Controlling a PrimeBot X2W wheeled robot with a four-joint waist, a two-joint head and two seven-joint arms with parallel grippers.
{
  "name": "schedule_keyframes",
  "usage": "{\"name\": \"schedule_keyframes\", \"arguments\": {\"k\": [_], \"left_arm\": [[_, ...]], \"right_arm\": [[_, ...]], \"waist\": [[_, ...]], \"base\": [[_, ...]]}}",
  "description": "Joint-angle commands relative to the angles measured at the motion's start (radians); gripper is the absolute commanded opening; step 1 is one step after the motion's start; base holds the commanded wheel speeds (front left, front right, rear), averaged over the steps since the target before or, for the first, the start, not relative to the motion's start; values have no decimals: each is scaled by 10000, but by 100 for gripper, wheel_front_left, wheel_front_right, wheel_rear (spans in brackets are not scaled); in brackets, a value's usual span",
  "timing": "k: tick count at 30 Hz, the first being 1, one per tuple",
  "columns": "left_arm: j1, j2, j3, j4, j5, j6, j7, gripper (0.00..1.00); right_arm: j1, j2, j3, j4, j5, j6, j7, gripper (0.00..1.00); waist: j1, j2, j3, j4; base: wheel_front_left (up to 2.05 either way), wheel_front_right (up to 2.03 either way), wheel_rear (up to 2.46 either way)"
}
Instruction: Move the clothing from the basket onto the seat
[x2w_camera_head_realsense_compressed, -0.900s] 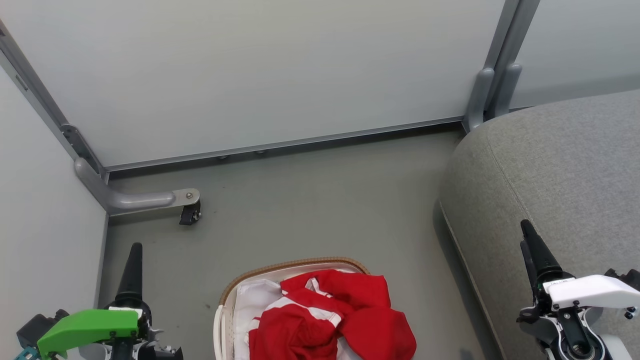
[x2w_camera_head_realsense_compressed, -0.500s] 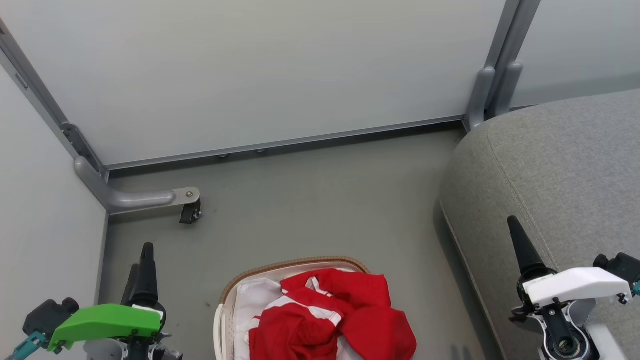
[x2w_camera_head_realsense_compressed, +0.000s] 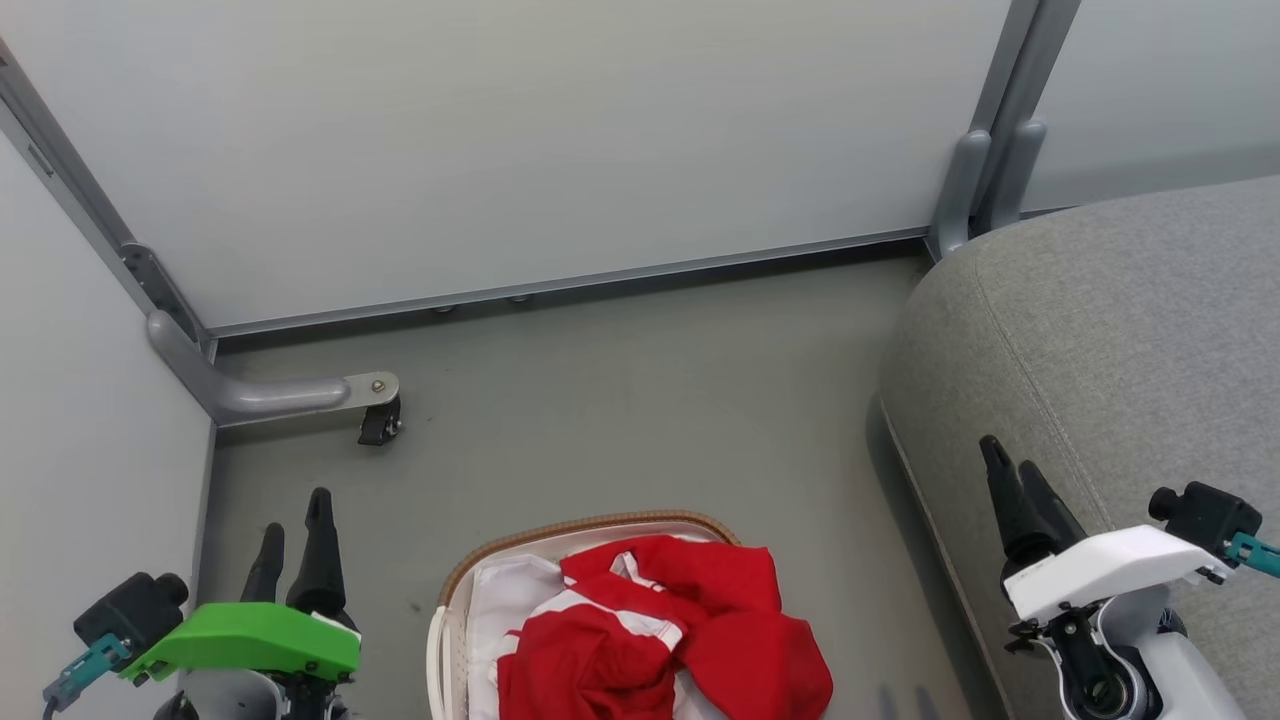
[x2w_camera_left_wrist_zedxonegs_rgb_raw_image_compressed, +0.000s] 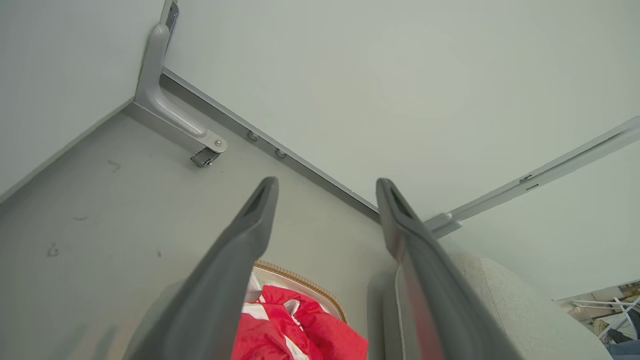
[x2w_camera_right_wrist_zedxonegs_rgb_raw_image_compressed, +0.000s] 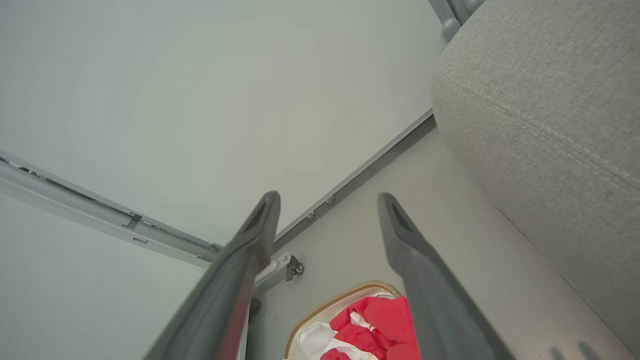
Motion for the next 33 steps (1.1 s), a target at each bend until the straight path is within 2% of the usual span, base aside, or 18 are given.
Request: {"name": "schedule_keyframes", "arguments": {"k": [1,15,33], "left_arm": [[-322,161,-102,-57,419,81,-122,100],[-375,353,-556,219,2143,535,-561,100],[-225,173,-380,534,3919,930,-1044,100]], "right_arm": [[-319,-132,79,-29,-411,2,-139,100],[-538,-135,205,465,-2371,3,-574,100],[-458,84,-198,637,-4650,3,-1059,100]], "waist": [[0,0,5,-2],[0,0,13,-13],[0,0,9,7]], "base": [[0,0,0],[0,0,0],[0,0,0]]}}
